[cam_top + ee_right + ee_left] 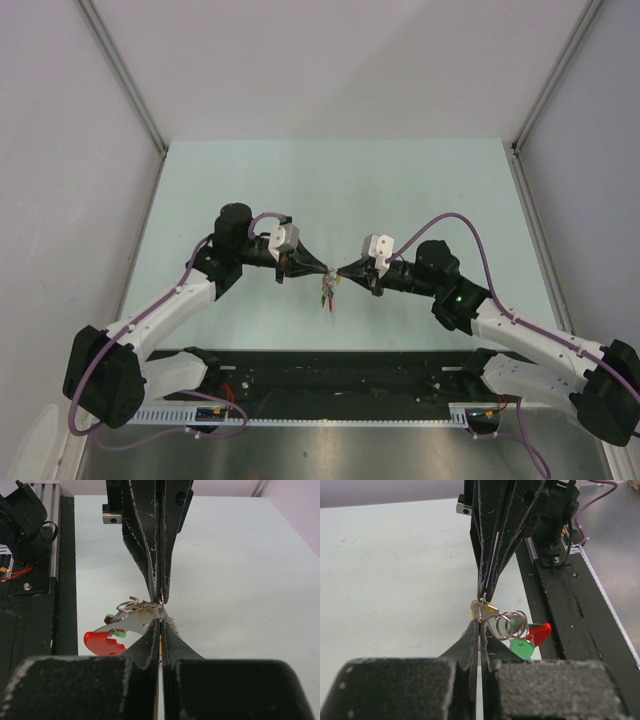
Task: Put the keys on the keyring
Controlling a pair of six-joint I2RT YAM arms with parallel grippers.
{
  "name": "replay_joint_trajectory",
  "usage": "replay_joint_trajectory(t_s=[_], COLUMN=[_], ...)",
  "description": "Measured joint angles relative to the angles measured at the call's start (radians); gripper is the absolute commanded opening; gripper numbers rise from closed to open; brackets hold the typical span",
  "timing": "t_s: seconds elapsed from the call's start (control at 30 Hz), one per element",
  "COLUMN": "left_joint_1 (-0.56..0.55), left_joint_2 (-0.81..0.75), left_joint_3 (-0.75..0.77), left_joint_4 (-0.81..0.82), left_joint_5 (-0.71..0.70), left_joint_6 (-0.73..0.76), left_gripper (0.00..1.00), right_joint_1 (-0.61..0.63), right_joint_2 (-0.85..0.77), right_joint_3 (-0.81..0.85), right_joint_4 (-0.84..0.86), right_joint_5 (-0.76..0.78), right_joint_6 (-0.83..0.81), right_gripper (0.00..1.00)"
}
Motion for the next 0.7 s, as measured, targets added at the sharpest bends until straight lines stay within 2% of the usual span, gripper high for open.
replay_joint_trajectory(t_s=[0.7], left_joint_1=[-0.002], left_joint_2=[0.0], left_joint_3=[0.0], left_joint_4=[-0.015], left_joint_5=[0.03], left_joint_6=[0.01], left_gripper=[0.0], right_joint_1=[0.0], right_joint_2=[0.0], right_joint_3=[0.0], right_joint_4=[-0.001], right_joint_5=[-0.028], right_joint_6=[0.0], right_gripper=[0.0])
